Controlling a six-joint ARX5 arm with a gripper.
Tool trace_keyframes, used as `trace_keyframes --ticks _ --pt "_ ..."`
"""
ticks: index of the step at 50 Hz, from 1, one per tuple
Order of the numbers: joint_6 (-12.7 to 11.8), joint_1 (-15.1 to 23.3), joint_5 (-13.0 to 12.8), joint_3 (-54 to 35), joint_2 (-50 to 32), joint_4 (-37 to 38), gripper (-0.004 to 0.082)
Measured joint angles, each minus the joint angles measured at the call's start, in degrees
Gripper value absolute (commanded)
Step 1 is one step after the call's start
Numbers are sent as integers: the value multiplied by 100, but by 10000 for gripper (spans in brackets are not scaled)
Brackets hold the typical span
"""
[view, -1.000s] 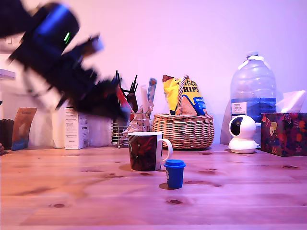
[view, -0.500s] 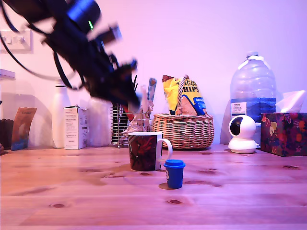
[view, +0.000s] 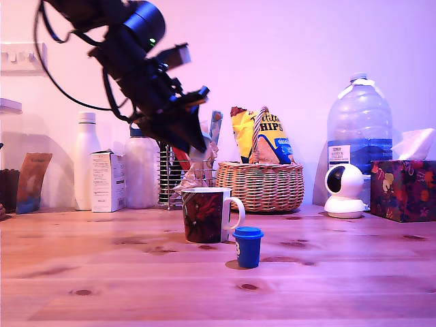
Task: Pick up the coffee capsules from the table one by one and drop them inside the nearest coffee cup
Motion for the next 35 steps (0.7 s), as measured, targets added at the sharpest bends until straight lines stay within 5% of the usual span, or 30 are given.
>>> trace_keyframes --ticks 35 --pt "103 -87 -131 476 549 -914 196"
